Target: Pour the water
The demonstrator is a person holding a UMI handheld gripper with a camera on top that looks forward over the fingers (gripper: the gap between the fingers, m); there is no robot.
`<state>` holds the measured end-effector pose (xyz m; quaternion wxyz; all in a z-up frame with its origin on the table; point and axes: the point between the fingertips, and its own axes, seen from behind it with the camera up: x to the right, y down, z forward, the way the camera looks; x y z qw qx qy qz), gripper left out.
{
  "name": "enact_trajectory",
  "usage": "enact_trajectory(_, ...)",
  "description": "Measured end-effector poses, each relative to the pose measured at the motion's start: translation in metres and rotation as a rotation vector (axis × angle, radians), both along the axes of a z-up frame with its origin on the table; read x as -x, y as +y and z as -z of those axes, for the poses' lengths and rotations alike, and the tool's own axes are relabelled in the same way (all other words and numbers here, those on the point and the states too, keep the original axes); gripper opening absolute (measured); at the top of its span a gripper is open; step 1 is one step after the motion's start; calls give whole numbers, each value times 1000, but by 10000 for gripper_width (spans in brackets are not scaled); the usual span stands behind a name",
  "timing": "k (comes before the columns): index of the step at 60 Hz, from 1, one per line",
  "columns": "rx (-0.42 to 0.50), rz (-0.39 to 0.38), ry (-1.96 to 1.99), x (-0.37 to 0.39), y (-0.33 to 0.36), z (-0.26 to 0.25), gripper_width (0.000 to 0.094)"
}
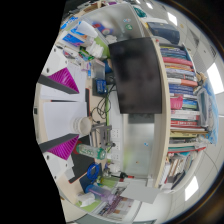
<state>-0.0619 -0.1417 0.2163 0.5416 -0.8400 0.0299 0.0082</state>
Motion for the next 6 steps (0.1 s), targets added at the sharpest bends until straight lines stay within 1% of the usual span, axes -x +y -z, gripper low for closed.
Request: enact_trajectory(6, -3, -14, 1, 7, 2, 0, 825)
